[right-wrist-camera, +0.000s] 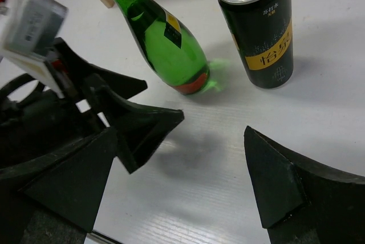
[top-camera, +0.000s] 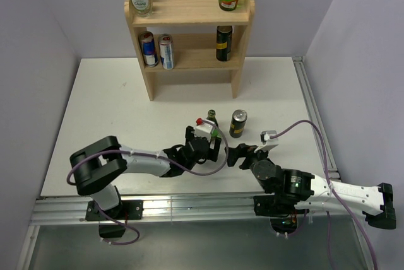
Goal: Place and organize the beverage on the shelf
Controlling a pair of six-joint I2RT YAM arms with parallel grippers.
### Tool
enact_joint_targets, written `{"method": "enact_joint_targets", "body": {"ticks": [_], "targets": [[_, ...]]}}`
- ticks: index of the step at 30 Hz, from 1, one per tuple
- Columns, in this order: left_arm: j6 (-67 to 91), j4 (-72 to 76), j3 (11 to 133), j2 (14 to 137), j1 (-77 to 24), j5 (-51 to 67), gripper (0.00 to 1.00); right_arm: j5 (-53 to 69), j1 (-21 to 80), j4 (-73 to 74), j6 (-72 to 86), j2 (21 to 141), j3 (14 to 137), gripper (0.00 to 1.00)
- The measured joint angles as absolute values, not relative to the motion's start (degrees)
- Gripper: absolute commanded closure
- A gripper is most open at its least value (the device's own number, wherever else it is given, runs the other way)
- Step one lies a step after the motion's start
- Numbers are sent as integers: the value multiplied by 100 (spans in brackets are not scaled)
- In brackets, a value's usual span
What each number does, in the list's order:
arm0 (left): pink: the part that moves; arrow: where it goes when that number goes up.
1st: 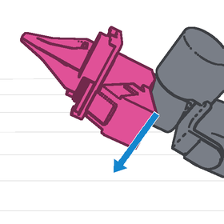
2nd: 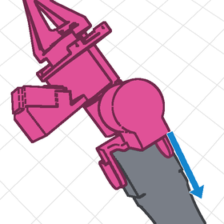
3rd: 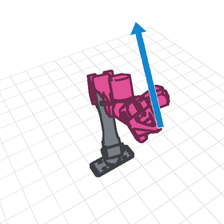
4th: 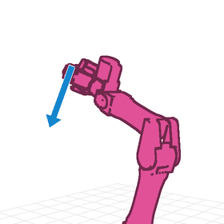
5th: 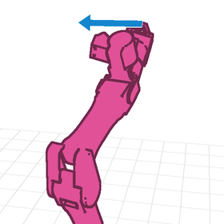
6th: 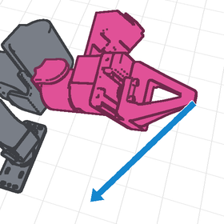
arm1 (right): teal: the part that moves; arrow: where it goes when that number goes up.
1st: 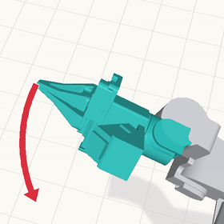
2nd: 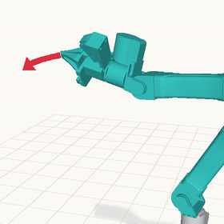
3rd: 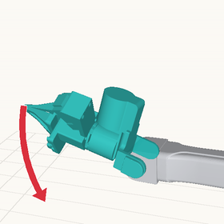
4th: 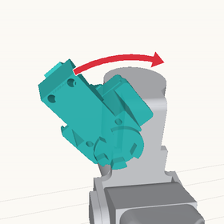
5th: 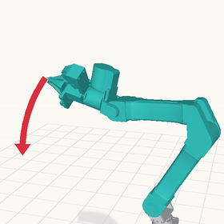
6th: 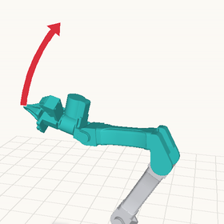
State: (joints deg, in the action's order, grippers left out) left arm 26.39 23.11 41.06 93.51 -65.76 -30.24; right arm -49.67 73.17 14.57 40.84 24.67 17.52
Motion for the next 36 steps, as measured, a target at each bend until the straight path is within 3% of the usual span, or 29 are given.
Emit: {"method": "enact_joint_targets", "body": {"ticks": [10, 16, 21, 22, 23, 26, 31, 36], "targets": [[2456, 3079, 4558, 10339, -6132, -3133, 10, -4963, 7317, 1415, 4082, 2445, 1728, 1], [2285, 3402, 4759, 10608, -5843, -3089, 18, -4963, 7317, 1411, 4082, 2464, 1728, 1], [2093, 3656, 4995, 10897, -5636, -3039, 48, -4963, 7317, 1409, 4080, 2464, 1728, 1], [2062, 3693, 5035, 10949, -5594, -3039, 56, -4965, 7317, 1409, 4080, 2464, 1728, 1], [2051, 3721, 5078, 10995, -5559, -3041, 74, -4963, 7317, 1409, 4080, 2467, 1728, 1], [2025, 3822, 5192, 11120, -5478, -3041, 100, -4965, 7317, 1402, 4080, 2488, 1728, 1], [2025, 3673, 5221, 11069, -5441, -3092, 100, -4967, 7317, 1380, 4080, 2532, 1728, 1], [1966, 2047, 5463, 10471, -5441, -3190, 100, -4967, 7317, 1369, 4080, 2532, 1728, 1]]}}
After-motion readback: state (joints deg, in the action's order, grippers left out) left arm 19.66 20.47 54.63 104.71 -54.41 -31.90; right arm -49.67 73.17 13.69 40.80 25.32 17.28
